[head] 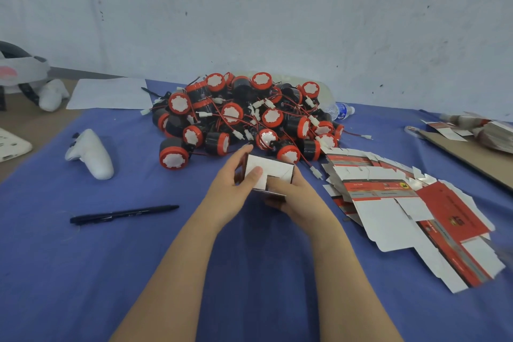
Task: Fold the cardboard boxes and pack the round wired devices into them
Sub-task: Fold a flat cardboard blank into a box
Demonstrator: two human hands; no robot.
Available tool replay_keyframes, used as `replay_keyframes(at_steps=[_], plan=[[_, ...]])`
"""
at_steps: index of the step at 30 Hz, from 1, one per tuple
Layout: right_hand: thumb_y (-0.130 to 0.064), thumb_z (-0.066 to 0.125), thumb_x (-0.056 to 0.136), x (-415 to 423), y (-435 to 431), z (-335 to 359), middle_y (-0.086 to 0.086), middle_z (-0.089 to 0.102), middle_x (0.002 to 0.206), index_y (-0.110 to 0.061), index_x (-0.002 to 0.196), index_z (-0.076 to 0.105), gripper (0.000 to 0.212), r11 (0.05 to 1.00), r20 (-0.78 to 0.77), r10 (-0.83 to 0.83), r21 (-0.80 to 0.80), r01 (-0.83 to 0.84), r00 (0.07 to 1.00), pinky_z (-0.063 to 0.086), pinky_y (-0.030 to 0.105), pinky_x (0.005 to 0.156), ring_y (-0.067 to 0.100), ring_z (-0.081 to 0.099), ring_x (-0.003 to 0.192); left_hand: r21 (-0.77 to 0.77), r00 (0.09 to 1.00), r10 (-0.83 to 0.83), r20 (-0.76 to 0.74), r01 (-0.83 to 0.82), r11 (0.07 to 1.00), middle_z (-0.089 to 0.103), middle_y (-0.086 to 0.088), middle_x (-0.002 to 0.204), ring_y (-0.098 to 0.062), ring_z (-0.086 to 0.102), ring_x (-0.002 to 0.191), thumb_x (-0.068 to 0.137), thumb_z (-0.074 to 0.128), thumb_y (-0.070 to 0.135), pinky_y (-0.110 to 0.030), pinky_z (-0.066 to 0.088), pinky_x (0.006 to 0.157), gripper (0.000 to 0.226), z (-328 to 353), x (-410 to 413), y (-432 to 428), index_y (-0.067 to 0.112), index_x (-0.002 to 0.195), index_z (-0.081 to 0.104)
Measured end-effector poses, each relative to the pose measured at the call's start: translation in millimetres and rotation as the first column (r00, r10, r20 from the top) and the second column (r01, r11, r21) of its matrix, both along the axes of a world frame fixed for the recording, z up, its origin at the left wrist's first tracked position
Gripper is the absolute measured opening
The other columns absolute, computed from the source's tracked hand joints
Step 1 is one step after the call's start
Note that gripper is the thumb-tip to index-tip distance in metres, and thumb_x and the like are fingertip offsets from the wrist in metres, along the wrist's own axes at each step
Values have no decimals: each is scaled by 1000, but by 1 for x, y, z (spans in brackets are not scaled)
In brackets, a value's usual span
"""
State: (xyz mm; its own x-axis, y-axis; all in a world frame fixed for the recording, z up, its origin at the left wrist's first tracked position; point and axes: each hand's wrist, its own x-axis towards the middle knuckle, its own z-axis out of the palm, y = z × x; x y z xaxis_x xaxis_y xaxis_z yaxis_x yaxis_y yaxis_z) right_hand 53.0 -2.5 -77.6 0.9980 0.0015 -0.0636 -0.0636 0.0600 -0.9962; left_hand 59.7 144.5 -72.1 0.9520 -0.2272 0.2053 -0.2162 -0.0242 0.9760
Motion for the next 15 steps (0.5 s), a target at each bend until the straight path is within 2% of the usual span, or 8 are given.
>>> replay_keyframes(at_steps=[3, 6, 9, 12, 15], plan=[[-10, 59, 92, 1, 0, -3, 6, 61, 126, -26, 147, 28, 65, 999, 10, -1, -36, 1, 1000, 51, 30, 76, 21, 62, 107, 54, 999, 40, 7, -40, 998, 51, 3, 136, -16, 52, 123, 97, 54, 18, -42, 48, 102, 38, -3, 1, -1, 33, 131, 47], [-13, 63, 90, 2, -1, -3, 1, 61, 120, -34, 140, 38, 60, 997, 11, -76, -17, 76, 997, 51, 30, 73, 15, 61, 96, 91, 999, 39, 13, -40, 995, 53, 7, 129, -13, 53, 118, 95, 56, 12, -37, 51, 97, 36, -6, 1, -2, 35, 123, 48], [-16, 66, 88, 3, 1, -3, -4, 60, 111, -37, 132, 45, 52, 993, 11, -107, -58, 107, 994, 53, 29, 72, 13, 60, 93, 94, 998, 58, -7, -57, 994, 57, 6, 121, -14, 56, 111, 93, 55, 5, -36, 54, 91, 36, -7, 1, -3, 33, 116, 50], [-15, 66, 88, 2, 3, -1, -6, 60, 110, -34, 141, 38, 62, 995, 14, -65, -77, 66, 998, 52, 27, 71, 12, 61, 94, 64, 992, 126, -18, -125, 990, 60, 7, 113, -18, 60, 105, 93, 55, 5, -40, 56, 87, 31, -8, 2, -4, 32, 109, 53], [-13, 65, 88, 0, 4, 2, -7, 61, 118, -37, 146, 27, 73, 995, -2, 62, 79, -62, 998, 54, 28, 75, 11, 65, 94, -8, 979, 201, -40, -201, 979, 61, 6, 113, -17, 61, 103, 93, 54, 7, -45, 55, 87, 30, -7, 3, -5, 32, 109, 56]])
